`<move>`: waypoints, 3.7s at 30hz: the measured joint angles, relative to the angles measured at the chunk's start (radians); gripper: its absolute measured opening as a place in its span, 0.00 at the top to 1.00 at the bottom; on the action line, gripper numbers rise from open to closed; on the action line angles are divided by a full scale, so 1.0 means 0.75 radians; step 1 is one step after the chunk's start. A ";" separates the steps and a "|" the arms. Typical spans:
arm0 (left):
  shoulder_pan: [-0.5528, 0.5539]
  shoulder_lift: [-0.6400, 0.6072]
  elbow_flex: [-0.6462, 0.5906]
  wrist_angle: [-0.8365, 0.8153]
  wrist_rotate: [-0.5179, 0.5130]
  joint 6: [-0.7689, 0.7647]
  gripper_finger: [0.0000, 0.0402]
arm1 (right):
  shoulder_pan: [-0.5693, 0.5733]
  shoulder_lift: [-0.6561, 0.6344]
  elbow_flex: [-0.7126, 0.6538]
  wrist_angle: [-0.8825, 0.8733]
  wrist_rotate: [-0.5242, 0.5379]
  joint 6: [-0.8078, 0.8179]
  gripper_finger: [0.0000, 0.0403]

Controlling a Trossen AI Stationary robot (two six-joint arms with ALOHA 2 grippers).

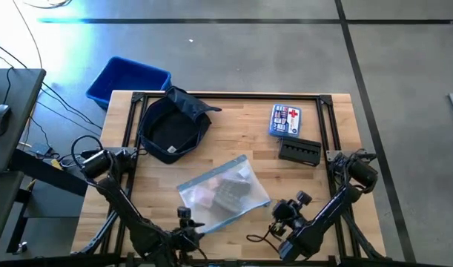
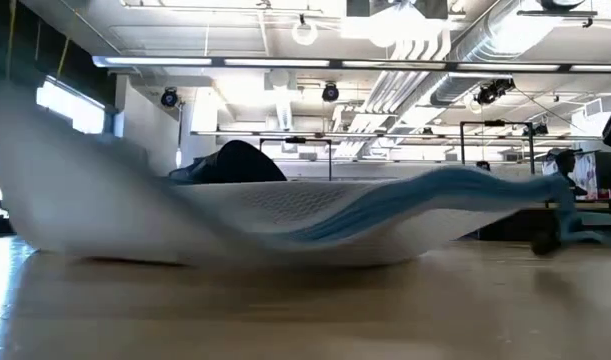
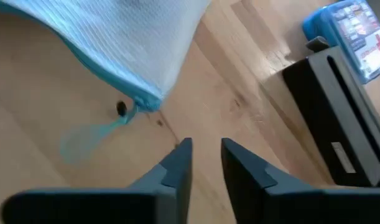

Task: Unpack backpack
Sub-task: Put the transparent zip bag into the black backpack

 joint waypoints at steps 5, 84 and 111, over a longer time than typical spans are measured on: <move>0.055 -0.003 0.248 -0.494 -0.112 -0.109 0.64 | 0.005 0.000 0.000 0.019 0.040 -0.007 0.66; 0.866 -0.320 -0.177 -0.095 1.035 0.586 0.68 | -0.019 0.002 0.000 0.286 0.269 -0.327 0.53; 0.959 -0.334 -0.351 0.451 0.640 0.781 0.67 | -0.030 0.002 0.000 0.330 0.294 -0.396 0.53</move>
